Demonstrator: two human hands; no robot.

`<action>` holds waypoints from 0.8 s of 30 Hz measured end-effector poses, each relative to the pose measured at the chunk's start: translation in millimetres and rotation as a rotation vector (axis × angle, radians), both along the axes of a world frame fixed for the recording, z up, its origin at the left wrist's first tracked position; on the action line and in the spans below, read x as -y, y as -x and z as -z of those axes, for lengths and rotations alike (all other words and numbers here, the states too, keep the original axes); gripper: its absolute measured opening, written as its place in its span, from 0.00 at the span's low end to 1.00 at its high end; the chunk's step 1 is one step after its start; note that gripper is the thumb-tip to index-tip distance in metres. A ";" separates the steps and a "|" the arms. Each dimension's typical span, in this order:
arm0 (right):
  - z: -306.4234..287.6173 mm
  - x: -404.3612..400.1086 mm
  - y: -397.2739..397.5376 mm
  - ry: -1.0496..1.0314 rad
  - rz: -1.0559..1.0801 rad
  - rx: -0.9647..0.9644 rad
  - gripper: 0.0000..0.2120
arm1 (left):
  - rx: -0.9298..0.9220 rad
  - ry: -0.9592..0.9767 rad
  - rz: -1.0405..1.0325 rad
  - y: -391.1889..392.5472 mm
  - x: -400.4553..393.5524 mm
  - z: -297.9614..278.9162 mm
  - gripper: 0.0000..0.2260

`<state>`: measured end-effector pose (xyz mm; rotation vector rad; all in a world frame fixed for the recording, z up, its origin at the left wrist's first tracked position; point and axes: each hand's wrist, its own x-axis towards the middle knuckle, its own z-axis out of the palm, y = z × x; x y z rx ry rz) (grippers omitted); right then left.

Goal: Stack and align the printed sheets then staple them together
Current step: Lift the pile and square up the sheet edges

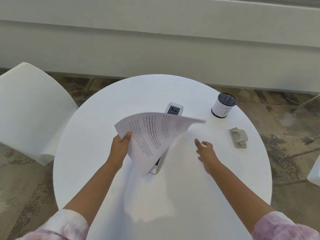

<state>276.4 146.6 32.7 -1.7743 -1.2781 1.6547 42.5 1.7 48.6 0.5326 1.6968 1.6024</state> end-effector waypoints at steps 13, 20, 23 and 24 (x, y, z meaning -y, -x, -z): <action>-1.3 17.4 26.2 -0.036 -0.135 -0.184 0.08 | 0.298 -0.114 0.085 -18.9 8.9 18.5 0.14; -20.3 2.8 16.0 -0.327 -0.246 -0.041 0.11 | 0.318 -0.132 0.099 9.0 10.4 14.0 0.17; -28.0 1.0 10.7 -0.402 -0.275 0.022 0.12 | 0.282 -0.021 0.193 21.8 8.8 8.8 0.16; -30.4 1.7 9.5 -0.432 -0.292 0.045 0.13 | 0.229 0.010 0.240 23.5 7.7 6.8 0.16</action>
